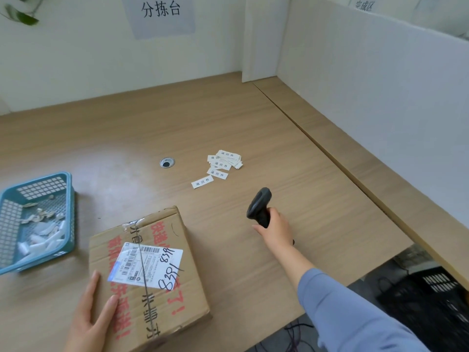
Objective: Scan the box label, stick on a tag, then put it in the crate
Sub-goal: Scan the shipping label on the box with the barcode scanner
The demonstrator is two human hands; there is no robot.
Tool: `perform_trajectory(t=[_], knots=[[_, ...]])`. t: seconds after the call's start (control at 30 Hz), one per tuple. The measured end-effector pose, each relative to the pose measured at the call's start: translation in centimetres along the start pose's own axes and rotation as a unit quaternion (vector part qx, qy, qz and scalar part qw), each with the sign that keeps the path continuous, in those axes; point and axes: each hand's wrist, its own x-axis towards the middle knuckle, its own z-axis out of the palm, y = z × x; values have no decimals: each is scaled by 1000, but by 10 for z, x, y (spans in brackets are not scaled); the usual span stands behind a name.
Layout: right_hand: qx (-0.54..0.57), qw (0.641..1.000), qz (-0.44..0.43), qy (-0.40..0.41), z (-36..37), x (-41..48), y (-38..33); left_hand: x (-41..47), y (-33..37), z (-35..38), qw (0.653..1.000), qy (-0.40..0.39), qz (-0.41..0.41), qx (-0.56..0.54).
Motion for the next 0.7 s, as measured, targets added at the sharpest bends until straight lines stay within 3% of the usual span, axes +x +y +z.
perform_trajectory(t=[0.33,0.7], knots=[[-61,997,16,52,12,18,22,-1,3,3,1000,14,-4,-7],[-84,994,45,55,17,22,30,0,-3,2,1000,18,-20,-5]])
